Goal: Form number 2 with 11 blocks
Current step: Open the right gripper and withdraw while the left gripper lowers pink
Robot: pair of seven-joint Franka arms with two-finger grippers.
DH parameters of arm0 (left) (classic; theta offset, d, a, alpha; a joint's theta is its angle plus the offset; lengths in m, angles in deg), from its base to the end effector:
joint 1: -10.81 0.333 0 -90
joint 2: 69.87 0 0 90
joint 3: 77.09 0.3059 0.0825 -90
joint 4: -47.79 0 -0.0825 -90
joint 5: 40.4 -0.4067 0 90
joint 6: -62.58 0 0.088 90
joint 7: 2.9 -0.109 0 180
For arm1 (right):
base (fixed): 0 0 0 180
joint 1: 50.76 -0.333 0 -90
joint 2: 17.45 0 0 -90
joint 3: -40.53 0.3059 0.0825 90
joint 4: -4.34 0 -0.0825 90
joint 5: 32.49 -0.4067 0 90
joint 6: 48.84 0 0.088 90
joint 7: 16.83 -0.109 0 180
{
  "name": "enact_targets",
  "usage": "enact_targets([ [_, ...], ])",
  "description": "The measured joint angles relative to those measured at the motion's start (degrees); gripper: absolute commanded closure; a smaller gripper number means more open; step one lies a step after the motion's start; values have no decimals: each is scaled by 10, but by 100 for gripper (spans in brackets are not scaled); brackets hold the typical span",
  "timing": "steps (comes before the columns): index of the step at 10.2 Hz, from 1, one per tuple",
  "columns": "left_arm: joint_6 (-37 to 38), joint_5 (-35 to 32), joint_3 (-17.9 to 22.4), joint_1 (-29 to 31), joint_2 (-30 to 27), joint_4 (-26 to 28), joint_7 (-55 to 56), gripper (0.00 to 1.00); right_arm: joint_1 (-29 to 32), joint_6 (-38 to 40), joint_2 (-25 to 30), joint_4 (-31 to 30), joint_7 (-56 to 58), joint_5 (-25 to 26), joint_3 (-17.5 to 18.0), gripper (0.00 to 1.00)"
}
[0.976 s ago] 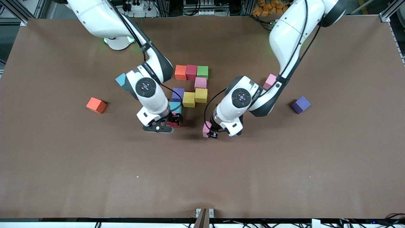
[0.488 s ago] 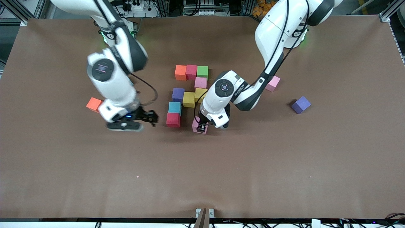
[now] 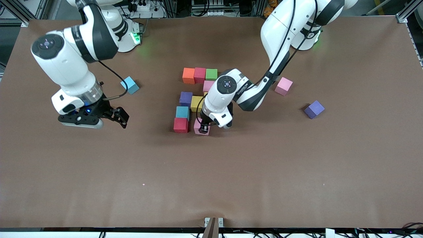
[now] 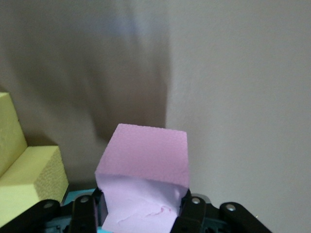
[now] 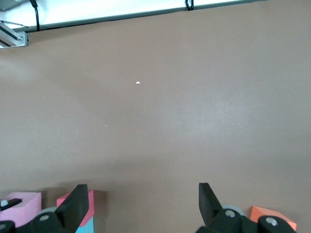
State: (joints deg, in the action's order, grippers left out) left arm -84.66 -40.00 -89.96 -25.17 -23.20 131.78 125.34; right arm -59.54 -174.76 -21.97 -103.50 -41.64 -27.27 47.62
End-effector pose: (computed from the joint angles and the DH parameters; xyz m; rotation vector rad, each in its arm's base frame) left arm 0.5234 -0.5492 0.2124 2.0805 1.9090 -0.2107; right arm 0.6025 0.1662 0.4682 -3.0962 0.1750 -0.3847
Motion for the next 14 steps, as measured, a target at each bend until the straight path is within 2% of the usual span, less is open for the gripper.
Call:
enact_targets([
  [4, 0, 0, 1, -14, 0, -1, 34, 79, 50, 47, 29, 2, 76, 0, 2, 0],
  [8, 0, 0, 1, -21, 0, 1, 47, 79, 59, 84, 36, 5, 133, 0, -2, 0],
  [14, 19, 0, 1, -27, 2, 7, 69, 79, 81, 183, 47, 60, 178, -7, -18, 0],
])
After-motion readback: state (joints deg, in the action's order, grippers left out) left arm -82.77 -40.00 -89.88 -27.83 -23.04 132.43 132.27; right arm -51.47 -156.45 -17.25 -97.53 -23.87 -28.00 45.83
